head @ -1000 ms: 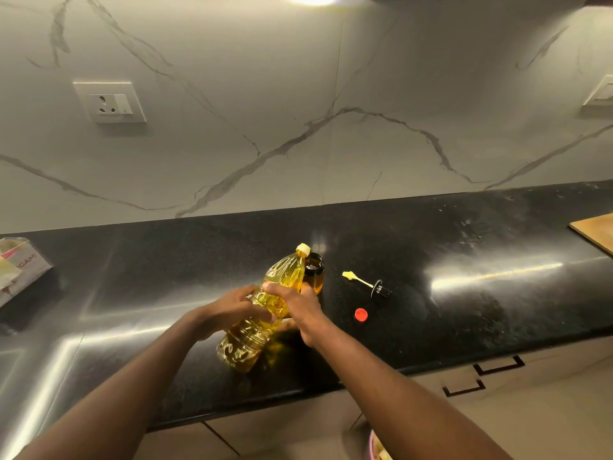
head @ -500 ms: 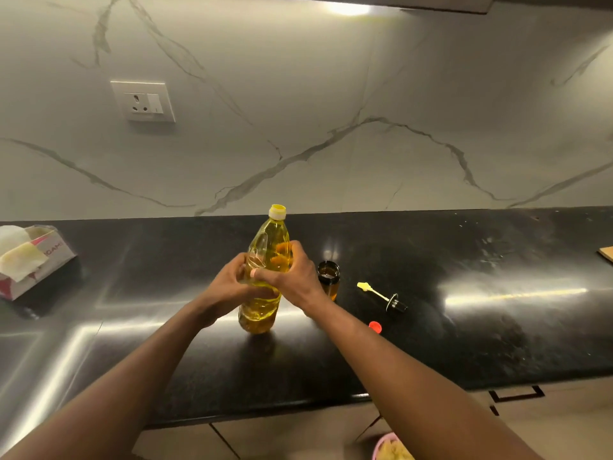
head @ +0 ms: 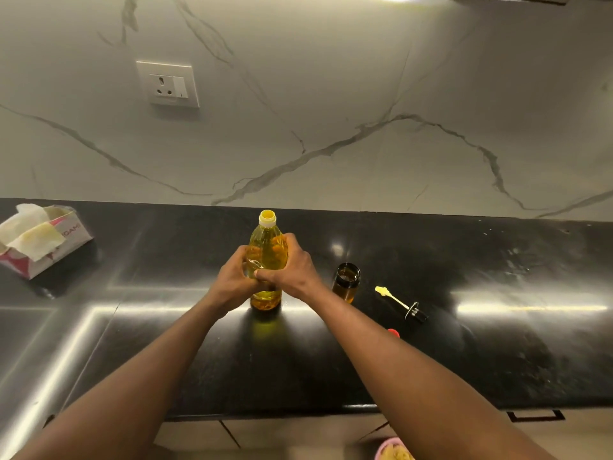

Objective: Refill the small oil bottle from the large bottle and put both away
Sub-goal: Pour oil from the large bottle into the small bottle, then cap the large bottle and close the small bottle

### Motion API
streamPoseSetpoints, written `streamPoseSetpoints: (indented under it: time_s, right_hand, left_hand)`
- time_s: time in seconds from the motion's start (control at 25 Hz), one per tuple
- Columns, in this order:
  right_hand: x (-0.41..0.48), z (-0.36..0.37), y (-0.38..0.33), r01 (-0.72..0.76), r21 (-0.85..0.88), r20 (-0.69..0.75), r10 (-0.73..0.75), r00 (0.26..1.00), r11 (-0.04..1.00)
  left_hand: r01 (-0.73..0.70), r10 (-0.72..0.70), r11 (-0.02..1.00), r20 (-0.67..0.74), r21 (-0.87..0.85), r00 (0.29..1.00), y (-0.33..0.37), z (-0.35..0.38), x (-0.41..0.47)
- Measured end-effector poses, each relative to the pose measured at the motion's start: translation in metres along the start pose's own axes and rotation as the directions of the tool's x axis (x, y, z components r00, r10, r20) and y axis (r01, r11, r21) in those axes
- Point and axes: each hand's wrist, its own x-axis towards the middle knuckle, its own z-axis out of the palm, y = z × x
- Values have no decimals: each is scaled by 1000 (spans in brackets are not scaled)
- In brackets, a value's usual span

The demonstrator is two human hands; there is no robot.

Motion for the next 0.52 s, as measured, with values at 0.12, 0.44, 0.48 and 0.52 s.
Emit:
streamPoseSetpoints:
  time_s: [0.12,0.44,0.48,0.52]
  right_hand:
    - [4,1,-1,7,-5,7,-7,1000,1000]
    - [-16,-25,-5,65,-91,142,-52,989,994]
    - [-22,-32,-6,84,-151,123,-66,990,985]
    - [-27,-40,-6,105,-196,89,-89,992,975]
  left_hand:
    - [-3,3,1000,-7,-12,1000,-3,-2,3]
    - [-32,31,993,17,114,999,4,-10,-15]
    - [-52,63,981,-55,185,997,5,-12,-20]
    - [-99,134,964,-132,246,982,6,-14,-26]
